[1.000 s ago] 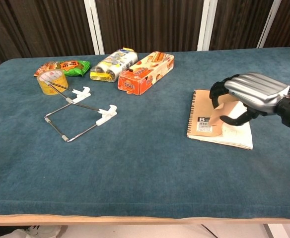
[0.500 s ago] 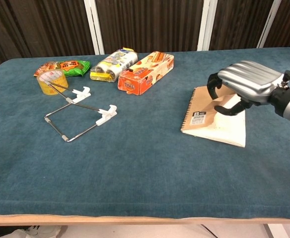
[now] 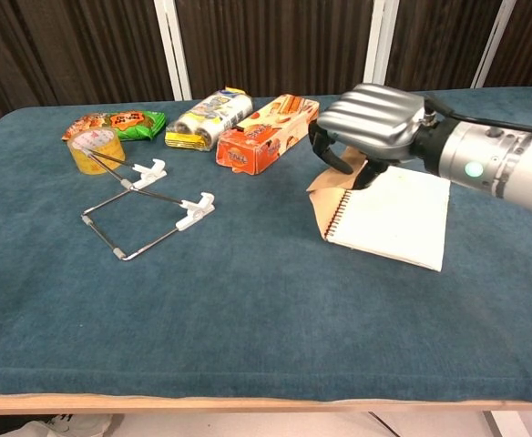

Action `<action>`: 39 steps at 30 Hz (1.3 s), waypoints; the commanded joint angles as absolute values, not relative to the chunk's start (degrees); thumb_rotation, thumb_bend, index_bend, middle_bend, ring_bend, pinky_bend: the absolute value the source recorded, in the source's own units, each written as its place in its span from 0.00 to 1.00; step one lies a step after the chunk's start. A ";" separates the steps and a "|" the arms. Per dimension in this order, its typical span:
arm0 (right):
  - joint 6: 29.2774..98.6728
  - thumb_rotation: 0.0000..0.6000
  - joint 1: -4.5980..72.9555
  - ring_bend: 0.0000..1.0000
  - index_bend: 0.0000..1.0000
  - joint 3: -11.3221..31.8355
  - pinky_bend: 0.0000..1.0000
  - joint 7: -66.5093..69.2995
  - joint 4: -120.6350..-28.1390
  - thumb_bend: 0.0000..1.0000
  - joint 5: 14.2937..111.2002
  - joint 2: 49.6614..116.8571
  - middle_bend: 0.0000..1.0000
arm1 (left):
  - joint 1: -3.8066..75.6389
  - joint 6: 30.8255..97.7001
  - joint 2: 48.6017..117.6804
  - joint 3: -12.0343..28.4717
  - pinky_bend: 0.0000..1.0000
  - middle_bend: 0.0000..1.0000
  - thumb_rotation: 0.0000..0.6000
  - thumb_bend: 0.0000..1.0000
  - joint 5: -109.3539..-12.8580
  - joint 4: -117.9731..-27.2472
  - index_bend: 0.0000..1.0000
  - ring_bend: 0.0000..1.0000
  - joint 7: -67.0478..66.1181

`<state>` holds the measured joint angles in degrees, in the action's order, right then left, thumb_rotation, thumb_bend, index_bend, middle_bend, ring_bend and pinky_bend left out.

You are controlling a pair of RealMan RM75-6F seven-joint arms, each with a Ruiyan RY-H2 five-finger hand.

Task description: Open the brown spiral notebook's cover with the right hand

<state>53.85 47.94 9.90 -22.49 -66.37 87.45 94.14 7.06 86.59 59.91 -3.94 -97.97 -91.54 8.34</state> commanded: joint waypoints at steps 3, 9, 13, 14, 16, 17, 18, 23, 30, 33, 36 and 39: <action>51.90 1.00 51.52 0.34 0.78 11.92 0.35 -21.34 -58.85 0.33 85.56 99.05 0.39 | 7.26 86.25 59.92 -4.10 0.62 0.58 1.00 0.56 -98.32 -91.57 0.38 0.63 8.13; 52.10 1.00 54.04 0.34 0.73 12.09 0.35 -16.20 -48.74 0.33 85.60 104.93 0.39 | 7.29 86.23 59.84 -4.10 0.63 0.58 1.00 0.56 -98.24 -91.55 0.38 0.63 8.39; 52.03 1.00 55.21 0.33 0.59 11.64 0.35 -11.53 -41.53 0.33 85.55 109.03 0.38 | 7.24 86.44 59.78 -4.00 0.62 0.58 1.00 0.56 -98.07 -91.39 0.38 0.63 8.96; 51.79 1.00 55.41 0.29 0.52 11.56 0.34 -10.23 -40.21 0.33 85.44 109.79 0.36 | 7.23 86.46 59.78 -4.00 0.62 0.58 1.00 0.56 -98.06 -91.35 0.38 0.63 9.03; 50.72 1.00 55.95 0.20 0.37 11.44 0.29 -7.33 -37.74 0.33 85.05 111.18 0.28 | 7.25 86.38 59.78 -4.03 0.62 0.58 1.00 0.56 -98.06 -91.32 0.38 0.63 9.08; 50.40 1.00 56.15 0.14 0.28 11.35 0.24 -6.10 -36.93 0.32 84.99 111.64 0.21 | 7.28 86.34 59.79 -4.05 0.62 0.58 1.00 0.56 -98.10 -91.32 0.38 0.63 9.07; 50.33 1.00 56.38 0.11 0.22 11.18 0.21 -4.51 -35.90 0.31 85.07 112.19 0.17 | 7.33 86.27 59.77 -4.09 0.62 0.58 1.00 0.56 -98.22 -91.33 0.38 0.63 9.02; 51.84 1.00 56.75 0.00 0.00 10.19 0.02 0.64 -32.22 0.23 86.04 113.82 0.00 | 7.44 86.09 59.78 -4.24 0.62 0.58 1.00 0.56 -98.50 -91.35 0.38 0.63 8.81; 56.52 1.00 56.38 0.00 0.00 9.63 0.00 4.38 -29.07 0.19 86.98 114.65 0.00 | 7.54 85.85 59.86 -4.39 0.62 0.58 1.00 0.56 -98.75 -91.55 0.38 0.63 8.22; 58.57 1.00 56.28 0.00 0.00 10.10 0.00 4.90 -28.00 0.19 86.70 114.97 0.00 | 7.66 85.58 59.89 -4.46 0.62 0.58 1.00 0.56 -98.82 -91.69 0.38 0.63 7.88; 59.65 1.00 56.54 0.00 0.00 10.69 0.00 5.24 -26.98 0.17 86.25 115.23 0.00 | 7.74 85.36 59.91 -4.51 0.63 0.58 1.00 0.56 -98.82 -91.87 0.38 0.63 7.52; 59.88 1.00 56.61 0.00 0.00 10.75 0.00 5.92 -26.33 0.16 85.99 115.29 0.00 | 7.80 85.23 59.85 -4.56 0.62 0.58 1.00 0.56 -98.84 -91.96 0.38 0.63 7.50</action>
<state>59.81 56.61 10.74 5.79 -26.43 86.08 115.26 7.80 85.23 59.85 -4.56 -98.84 -91.96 7.50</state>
